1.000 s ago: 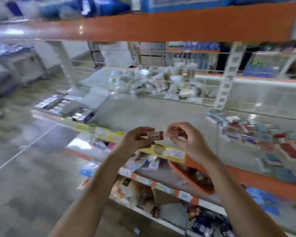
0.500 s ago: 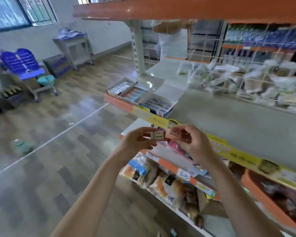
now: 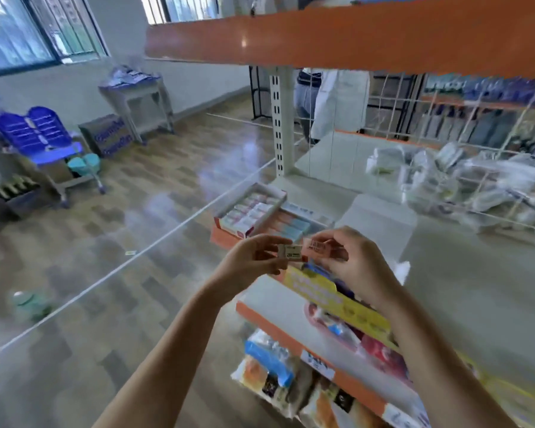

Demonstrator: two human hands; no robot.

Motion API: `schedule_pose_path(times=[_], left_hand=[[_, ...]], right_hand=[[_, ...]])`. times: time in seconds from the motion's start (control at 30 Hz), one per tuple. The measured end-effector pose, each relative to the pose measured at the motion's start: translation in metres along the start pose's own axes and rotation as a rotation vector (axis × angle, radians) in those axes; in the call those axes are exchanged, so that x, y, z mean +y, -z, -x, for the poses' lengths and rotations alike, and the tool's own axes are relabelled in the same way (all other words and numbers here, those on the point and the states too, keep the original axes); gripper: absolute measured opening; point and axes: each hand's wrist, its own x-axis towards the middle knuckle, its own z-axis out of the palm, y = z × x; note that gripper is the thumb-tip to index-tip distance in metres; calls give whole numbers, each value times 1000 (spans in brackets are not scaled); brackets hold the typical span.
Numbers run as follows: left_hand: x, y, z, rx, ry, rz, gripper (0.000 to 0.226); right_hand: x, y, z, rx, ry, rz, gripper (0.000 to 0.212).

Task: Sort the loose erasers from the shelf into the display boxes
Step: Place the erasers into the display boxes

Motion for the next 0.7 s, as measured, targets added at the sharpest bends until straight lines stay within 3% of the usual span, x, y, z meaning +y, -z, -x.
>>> schedule_pose_path(times=[0.17,0.3,0.47,0.7], left_hand=[[-4,41,-54,-62,-21,-44,34],[-3,65,-94,-163,-54,-74,34],[-8,86,-149,-326,-144,-191,39],[-25,93,-195,-546,-268,-373,33]], right_hand=[[6,-16,-56,-28,22,191,31],[7,-24,-86,-36,-44,194,25],[6,-29,-112,17,-280,174,22],[6,-23,-121,1,-637,357,23]])
